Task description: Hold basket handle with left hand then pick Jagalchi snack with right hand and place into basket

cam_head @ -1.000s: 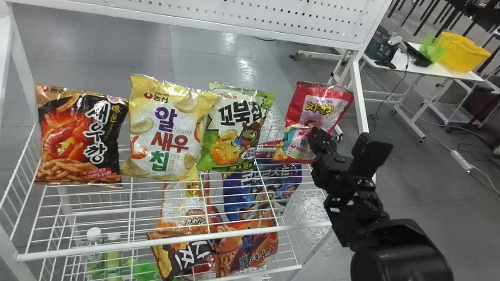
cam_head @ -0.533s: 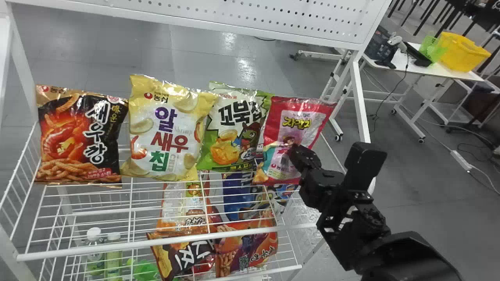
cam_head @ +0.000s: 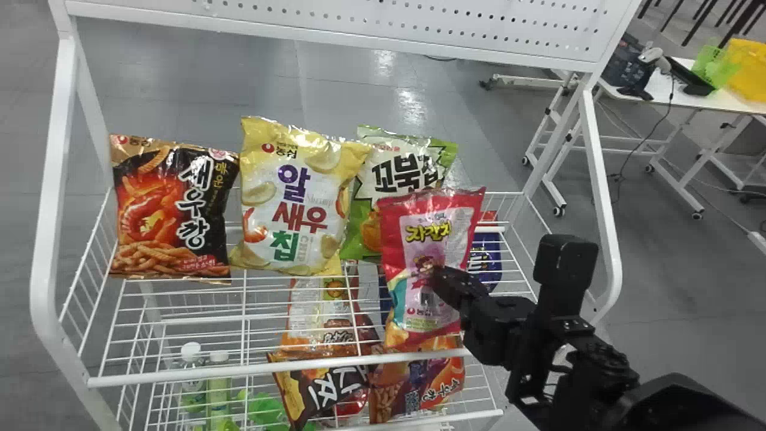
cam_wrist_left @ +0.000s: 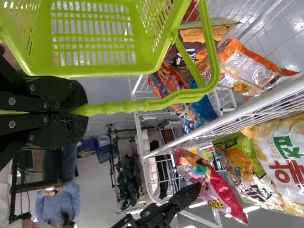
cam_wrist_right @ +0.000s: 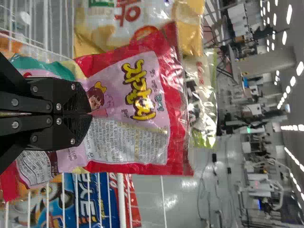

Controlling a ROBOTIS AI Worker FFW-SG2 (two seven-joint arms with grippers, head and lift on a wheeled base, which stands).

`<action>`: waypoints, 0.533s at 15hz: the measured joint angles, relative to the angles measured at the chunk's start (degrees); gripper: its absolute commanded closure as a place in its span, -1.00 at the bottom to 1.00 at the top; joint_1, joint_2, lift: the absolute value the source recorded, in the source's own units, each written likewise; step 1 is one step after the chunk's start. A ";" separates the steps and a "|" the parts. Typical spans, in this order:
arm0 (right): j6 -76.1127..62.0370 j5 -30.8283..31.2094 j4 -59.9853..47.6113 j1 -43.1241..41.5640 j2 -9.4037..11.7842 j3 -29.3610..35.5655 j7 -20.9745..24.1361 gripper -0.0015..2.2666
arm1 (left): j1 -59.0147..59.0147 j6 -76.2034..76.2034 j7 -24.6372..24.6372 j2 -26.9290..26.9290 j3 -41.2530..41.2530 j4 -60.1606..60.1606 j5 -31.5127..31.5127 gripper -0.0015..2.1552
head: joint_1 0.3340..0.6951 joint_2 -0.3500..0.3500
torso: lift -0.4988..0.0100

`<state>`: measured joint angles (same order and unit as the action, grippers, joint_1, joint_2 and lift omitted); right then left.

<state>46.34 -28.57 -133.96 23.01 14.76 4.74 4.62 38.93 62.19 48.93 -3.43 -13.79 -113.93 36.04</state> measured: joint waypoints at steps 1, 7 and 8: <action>1.47 -0.54 -1.22 0.49 0.06 -0.10 -0.29 0.72 | 0.00 0.00 0.00 0.00 0.03 -0.09 0.00 0.68 | 1.00 -0.63 | 0.92; 17.21 -5.37 -11.78 2.65 0.62 -0.20 -0.29 0.72 | 0.02 0.00 0.01 0.01 0.34 -0.53 0.00 0.68 | 1.00 -0.44 | 0.92; 20.35 -6.13 -13.86 3.06 0.77 0.06 -0.10 0.72 | 0.06 0.00 0.00 0.01 0.34 -0.59 0.00 0.68 | 1.00 -0.42 | 0.92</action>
<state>66.70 -34.71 -147.82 26.07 15.54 4.81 4.52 38.99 62.19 48.93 -3.42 -13.46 -114.52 36.03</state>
